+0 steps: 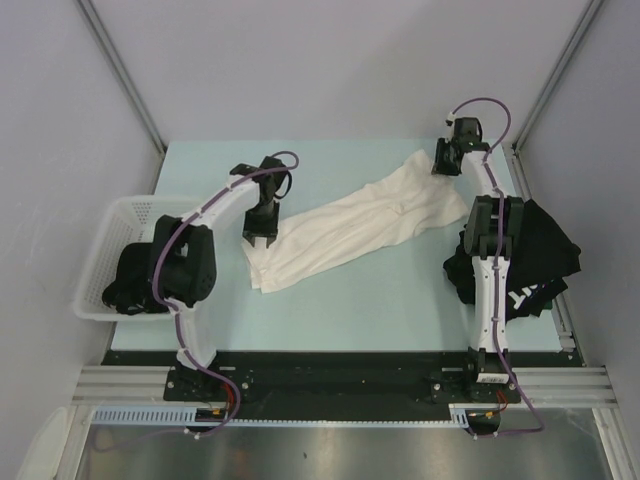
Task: Fold and stack the t-shirts
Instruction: Rotate the tshirt 75 degrees
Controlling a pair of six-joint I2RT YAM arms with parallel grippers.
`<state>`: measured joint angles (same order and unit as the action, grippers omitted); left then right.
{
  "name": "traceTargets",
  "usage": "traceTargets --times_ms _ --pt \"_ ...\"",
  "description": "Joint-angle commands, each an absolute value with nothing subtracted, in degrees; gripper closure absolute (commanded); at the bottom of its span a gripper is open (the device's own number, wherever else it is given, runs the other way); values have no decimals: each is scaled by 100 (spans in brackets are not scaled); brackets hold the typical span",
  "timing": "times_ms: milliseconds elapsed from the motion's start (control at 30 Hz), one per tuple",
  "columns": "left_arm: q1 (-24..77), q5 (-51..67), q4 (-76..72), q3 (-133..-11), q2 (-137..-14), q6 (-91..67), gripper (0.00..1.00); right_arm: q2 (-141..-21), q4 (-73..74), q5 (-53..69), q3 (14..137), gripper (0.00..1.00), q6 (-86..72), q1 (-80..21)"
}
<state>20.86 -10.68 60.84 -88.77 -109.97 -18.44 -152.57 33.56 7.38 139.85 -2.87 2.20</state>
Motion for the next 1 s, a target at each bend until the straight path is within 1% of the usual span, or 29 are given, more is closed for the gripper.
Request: traceTargets --times_ms 0,67,133,267,433,600,633,733,967 --pt "2039 -1686 6108 -9649 -11407 -1837 56 -14451 3507 132 13536 64 -105 255" --pt "1995 -1810 6187 -10009 -11670 -1785 55 -14055 3463 1 13360 64 -70 237" --pt "1908 -1793 6170 -10186 -11829 -1697 55 -13809 3480 0 13149 64 -18 229" --pt "1680 -1723 6135 -10502 -12181 -1626 55 -12914 3489 -280 12648 64 -9 123" --pt "1433 -1591 5994 -10529 -12348 -1643 52 -12007 3481 -334 12130 64 106 18" --pt "1222 -1424 5801 -10389 -12498 -1626 51 -11164 3366 -360 11883 62 210 -596" --pt "1204 -1389 5775 -10371 -12515 -1626 51 -11101 3358 -447 11822 60 307 -693" --pt "1160 -1248 5766 -10354 -12603 -1635 50 -10951 3453 -553 11742 58 343 -914" --pt "1134 -950 5643 -10064 -12595 -1617 50 -10863 3893 -668 11769 58 229 -1055"
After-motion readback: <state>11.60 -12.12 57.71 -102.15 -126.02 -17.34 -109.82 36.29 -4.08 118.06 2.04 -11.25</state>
